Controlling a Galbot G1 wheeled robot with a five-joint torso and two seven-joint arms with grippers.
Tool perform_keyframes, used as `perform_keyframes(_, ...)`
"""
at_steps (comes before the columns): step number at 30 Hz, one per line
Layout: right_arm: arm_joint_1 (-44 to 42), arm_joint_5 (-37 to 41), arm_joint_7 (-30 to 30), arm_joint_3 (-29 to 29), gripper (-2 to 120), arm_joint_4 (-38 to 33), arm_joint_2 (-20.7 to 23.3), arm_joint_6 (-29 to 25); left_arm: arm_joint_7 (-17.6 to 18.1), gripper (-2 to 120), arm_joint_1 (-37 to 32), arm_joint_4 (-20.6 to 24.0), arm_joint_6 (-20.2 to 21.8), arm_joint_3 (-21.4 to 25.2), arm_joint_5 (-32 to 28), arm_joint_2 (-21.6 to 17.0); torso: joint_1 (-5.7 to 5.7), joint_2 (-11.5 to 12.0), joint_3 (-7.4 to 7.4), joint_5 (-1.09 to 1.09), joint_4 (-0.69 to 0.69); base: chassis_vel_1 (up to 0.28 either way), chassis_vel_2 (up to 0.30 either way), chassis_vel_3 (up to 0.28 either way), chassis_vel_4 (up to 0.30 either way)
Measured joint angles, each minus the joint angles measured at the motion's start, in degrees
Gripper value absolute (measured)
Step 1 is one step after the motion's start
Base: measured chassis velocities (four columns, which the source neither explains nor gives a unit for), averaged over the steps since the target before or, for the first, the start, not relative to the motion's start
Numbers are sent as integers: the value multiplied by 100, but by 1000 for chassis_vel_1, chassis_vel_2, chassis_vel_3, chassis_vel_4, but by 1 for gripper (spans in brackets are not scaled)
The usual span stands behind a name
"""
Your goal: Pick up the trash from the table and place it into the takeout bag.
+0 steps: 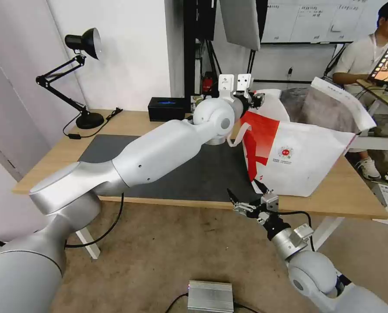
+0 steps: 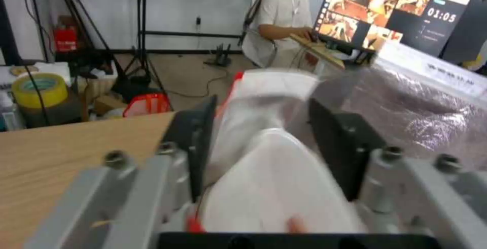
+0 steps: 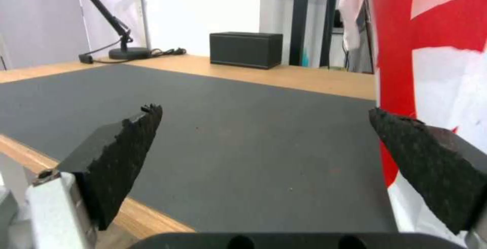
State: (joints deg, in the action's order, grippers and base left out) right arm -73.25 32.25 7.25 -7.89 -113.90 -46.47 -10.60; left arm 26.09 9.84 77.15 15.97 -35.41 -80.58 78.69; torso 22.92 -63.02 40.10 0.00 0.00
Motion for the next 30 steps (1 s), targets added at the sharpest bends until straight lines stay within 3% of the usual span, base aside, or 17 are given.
perform_keyframes(7,1,0,0,0,100,0,0,0,15,84,-93,365,-163,4,-15,-279,0,0,0,0,0,0,0,0,0)
perform_keyframes(9,0,0,0,0,100,0,0,0,15,84,-96,386,-170,4,-15,-296,0,0,0,0,-1,0,0,0,0)
perform_keyframes(10,0,0,0,0,100,0,0,0,15,95,-122,535,-221,4,-18,-413,0,0,0,-1,0,0,0,0,0)
perform_keyframes(12,0,0,0,0,100,0,0,0,17,97,-137,606,-241,4,-18,-483,0,-1,0,-1,-1,0,0,0,0)
perform_keyframes(14,0,0,0,0,100,0,0,0,16,100,-294,1006,-354,34,-13,-963,0,0,0,-1,0,0,0,0,0)
perform_keyframes(20,0,0,0,0,100,0,0,0,-4,100,-647,1514,-455,284,3,-1610,0,0,0,-2,-1,0,0,0,0)
perform_keyframes(23,1,0,0,0,100,0,0,0,-87,100,-1157,1923,-544,541,152,-2287,0,0,0,-2,0,0,0,0,0)
perform_keyframes(24,1,0,0,0,100,0,0,0,-87,100,-1157,1923,-544,541,152,-2287,0,0,0,-2,0,0,0,0,0)
perform_keyframes(30,0,1,0,0,100,1,0,0,-269,100,-2138,2478,-568,1360,300,-3141,0,0,0,-3,1,0,0,0,0)
